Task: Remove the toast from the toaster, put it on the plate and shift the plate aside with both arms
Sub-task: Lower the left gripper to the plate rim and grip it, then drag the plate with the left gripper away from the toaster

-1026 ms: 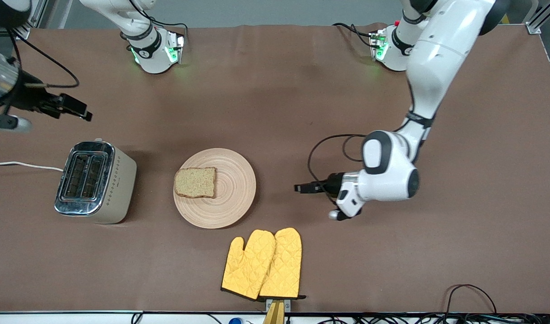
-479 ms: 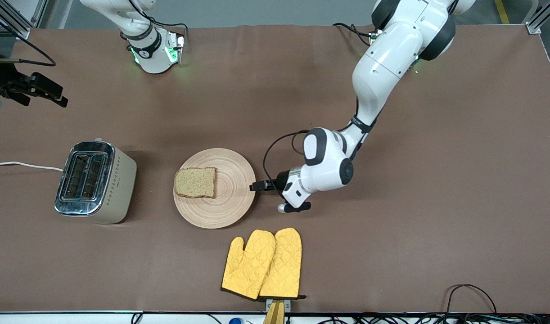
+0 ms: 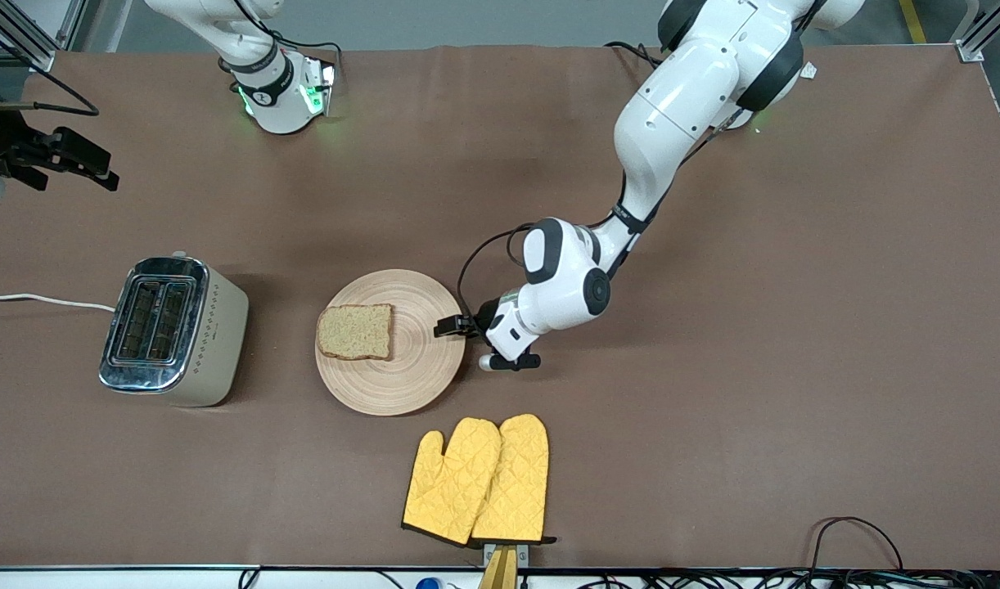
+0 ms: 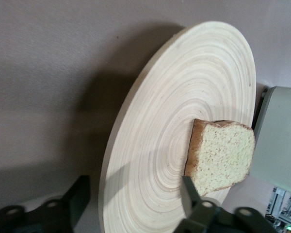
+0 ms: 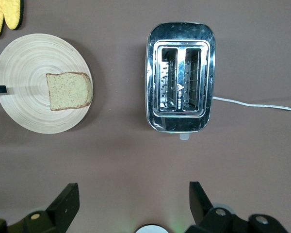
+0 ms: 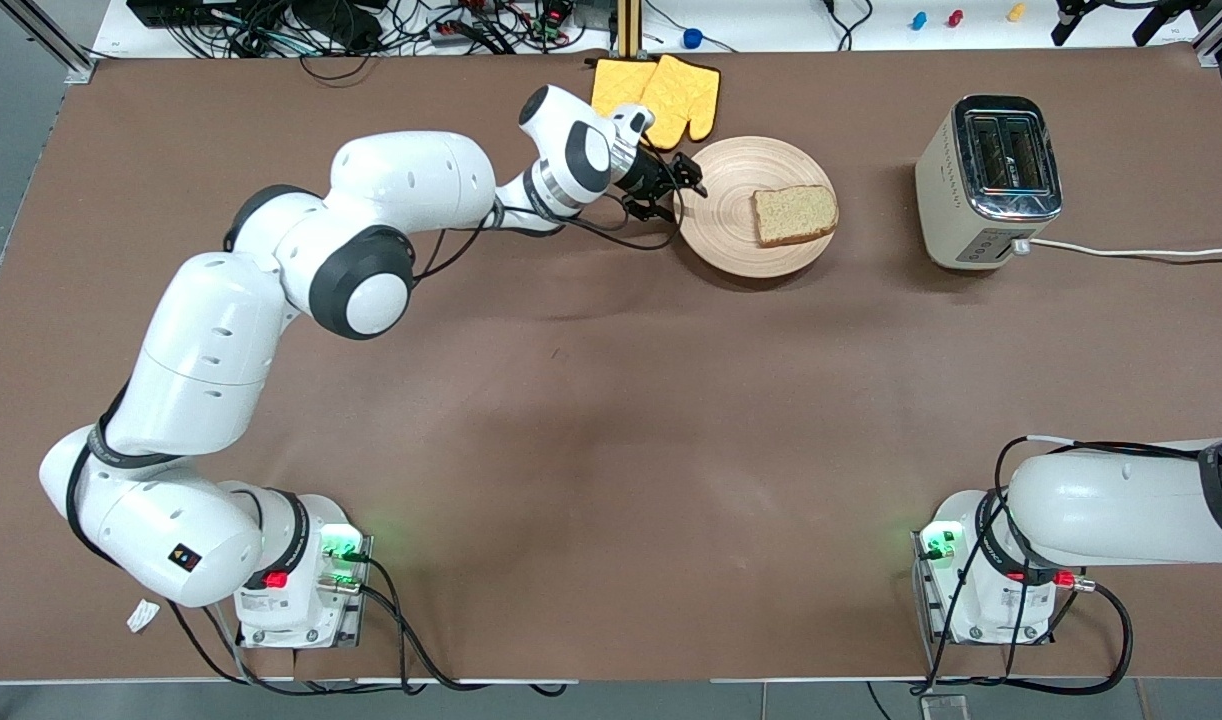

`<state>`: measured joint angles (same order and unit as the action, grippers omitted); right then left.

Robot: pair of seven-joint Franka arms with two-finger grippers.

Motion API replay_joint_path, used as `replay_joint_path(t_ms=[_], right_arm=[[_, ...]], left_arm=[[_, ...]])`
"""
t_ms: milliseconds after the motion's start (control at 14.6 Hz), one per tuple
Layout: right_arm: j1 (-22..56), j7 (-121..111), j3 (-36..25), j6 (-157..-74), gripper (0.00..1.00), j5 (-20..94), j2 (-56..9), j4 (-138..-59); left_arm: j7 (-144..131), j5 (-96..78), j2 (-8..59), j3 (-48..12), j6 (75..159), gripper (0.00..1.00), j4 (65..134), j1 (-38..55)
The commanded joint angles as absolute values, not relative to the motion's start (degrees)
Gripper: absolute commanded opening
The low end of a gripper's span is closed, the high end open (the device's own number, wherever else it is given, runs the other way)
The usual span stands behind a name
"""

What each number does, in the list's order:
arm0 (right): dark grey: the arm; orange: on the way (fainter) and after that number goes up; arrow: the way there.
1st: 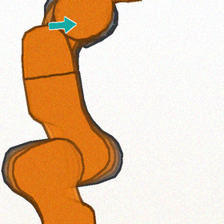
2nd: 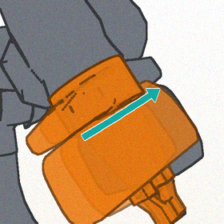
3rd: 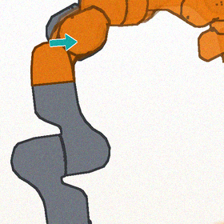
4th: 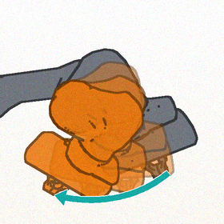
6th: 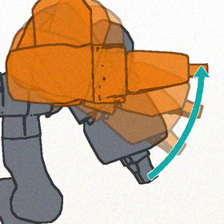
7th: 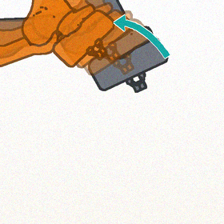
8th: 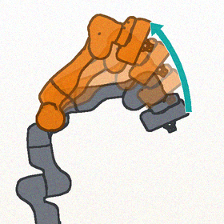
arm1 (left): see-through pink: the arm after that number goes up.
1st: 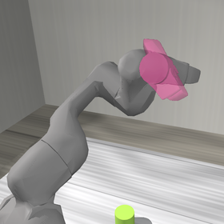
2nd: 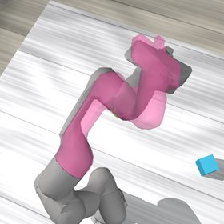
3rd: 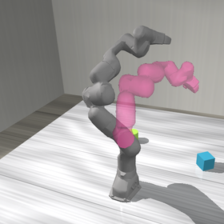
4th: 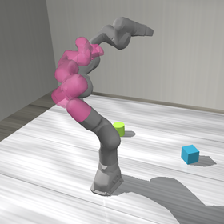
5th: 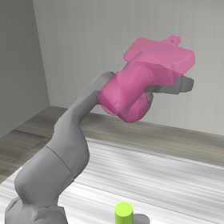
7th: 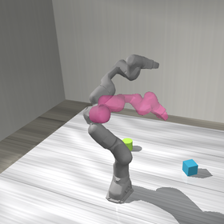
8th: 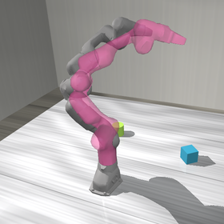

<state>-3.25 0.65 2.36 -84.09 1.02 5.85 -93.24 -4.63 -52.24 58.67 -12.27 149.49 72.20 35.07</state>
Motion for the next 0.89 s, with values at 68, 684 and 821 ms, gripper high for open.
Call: replay_joint_path(t_ms=[68,684,821], right_arm=[[-1.32,-0.26,0.62,-83.06,1.0,-0.35,5.19,-91.76],[-1.76,-0.09,0.62,-82.27,1.0,-0.09,5.19,-91.84],[-1.76,-0.09,0.62,-82.35,1.0,0.26,5.19,-91.85]], left_arm=[[0.61,-53.53,60.38,-12.13,151.0,0.35,70.58,35.68],[1.49,-54.76,54.16,-13.52,147.85,0.0,74.69,29.99],[3.24,-54.32,50.38,-16.86,144.25,0.0,78.2,23.76]])
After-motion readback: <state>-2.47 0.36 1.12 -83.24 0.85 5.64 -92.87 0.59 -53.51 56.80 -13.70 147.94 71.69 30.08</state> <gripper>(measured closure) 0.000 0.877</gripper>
